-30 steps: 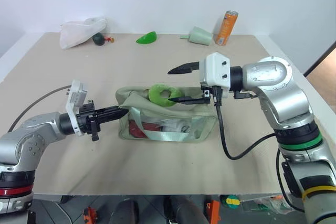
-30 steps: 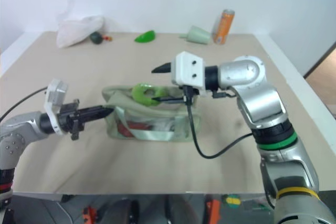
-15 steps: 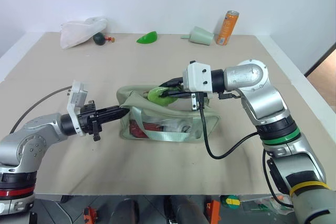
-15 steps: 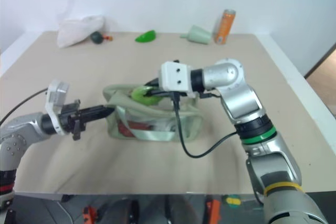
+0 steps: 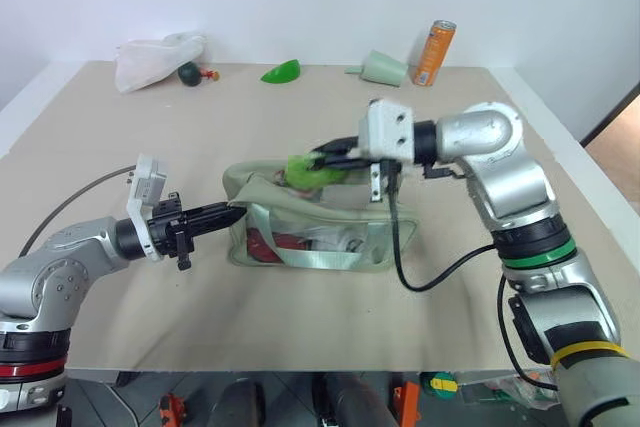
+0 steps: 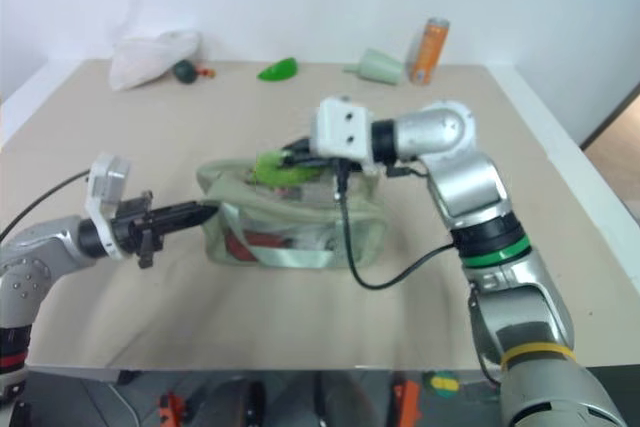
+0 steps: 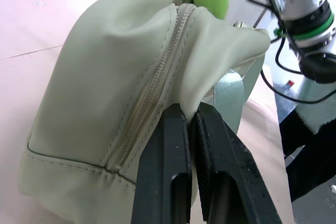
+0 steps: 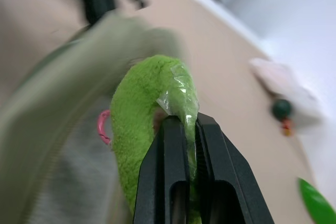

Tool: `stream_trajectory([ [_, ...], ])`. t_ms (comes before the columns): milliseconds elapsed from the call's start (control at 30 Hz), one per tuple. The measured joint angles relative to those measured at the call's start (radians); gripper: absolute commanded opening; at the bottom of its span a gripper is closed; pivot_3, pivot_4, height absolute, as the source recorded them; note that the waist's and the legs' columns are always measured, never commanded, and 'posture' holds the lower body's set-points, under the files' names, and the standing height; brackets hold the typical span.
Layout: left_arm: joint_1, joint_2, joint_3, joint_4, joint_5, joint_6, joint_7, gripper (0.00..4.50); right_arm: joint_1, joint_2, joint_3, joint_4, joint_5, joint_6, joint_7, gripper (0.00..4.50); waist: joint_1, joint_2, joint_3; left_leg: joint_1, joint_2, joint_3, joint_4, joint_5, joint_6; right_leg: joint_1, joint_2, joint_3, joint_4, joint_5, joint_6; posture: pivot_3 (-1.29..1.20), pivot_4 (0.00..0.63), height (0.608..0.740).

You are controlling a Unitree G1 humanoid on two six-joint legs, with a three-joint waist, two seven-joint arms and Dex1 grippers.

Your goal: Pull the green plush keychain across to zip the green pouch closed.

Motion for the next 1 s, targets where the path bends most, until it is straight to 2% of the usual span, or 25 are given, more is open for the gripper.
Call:
stream_trajectory([
  [167, -0.003, -0.002, -0.006, 0.004, 0.001, -0.007, -0.007, 0.00, 0.003, -0.144, -0.104, -0.016, 0.055, 0.067, 0.024, 0.03, 0.005, 0.000, 0.000, 0.000, -0.002, 0.000, 0.000, -0.001, 0.002, 0.000, -0.001, 0.000, 0.000, -0.001, -0.001, 0.00, 0.150, 0.740],
  [300, -0.005, -0.004, -0.012, 0.007, 0.002, -0.010, -0.013, 0.00, 0.119, -0.308, -0.142, -0.044, 0.046, 0.088, 0.060, 0.03, 0.010, 0.000, 0.000, 0.000, -0.003, 0.001, 0.000, -0.002, 0.003, 0.000, -0.003, 0.001, -0.001, -0.002, 0.000, 0.00, 0.150, 0.740],
  [533, -0.007, -0.004, -0.022, 0.014, 0.009, -0.022, -0.028, 0.00, 0.232, -0.536, -0.173, 0.005, -0.087, -0.015, 0.027, 0.03, 0.008, 0.001, 0.001, 0.001, -0.004, 0.002, 0.000, -0.002, 0.003, 0.000, -0.003, 0.002, 0.000, -0.001, 0.000, 0.00, 0.150, 0.740],
  [667, -0.016, -0.010, -0.050, 0.004, 0.005, -0.024, -0.030, 0.00, 0.271, -0.614, -0.173, 0.013, -0.137, -0.081, -0.009, 0.03, 0.009, 0.002, 0.001, 0.001, -0.004, 0.002, 0.000, -0.002, 0.003, 0.000, -0.003, 0.002, 0.000, -0.002, 0.001, 0.00, 0.150, 0.740],
  [767, -0.019, -0.011, -0.057, 0.004, 0.003, -0.026, -0.030, 0.00, 0.353, -0.635, -0.188, -0.005, -0.151, -0.090, -0.041, 0.03, 0.009, 0.001, 0.001, 0.001, -0.004, 0.002, -0.001, -0.002, 0.004, 0.000, -0.003, 0.002, -0.001, -0.003, 0.002, 0.00, 0.150, 0.740],
  [867, -0.016, -0.011, -0.056, 0.011, 0.003, -0.028, -0.029, 0.00, 0.480, -0.581, -0.168, -0.069, -0.178, -0.055, -0.085, 0.03, 0.008, 0.000, 0.000, 0.001, -0.004, 0.002, -0.001, -0.002, 0.003, 0.001, -0.003, 0.003, 0.000, -0.003, 0.002, 0.00, 0.150, 0.740],
  [1000, -0.010, -0.011, -0.050, 0.014, -0.001, -0.025, -0.024, 0.00, 0.562, -0.343, -0.037, -0.112, -0.237, -0.018, -0.185, 0.03, -0.014, 0.001, 0.000, 0.003, -0.001, 0.002, -0.001, -0.001, 0.001, 0.001, 0.000, 0.003, 0.001, -0.002, 0.004, 0.00, 0.150, 0.740],
])
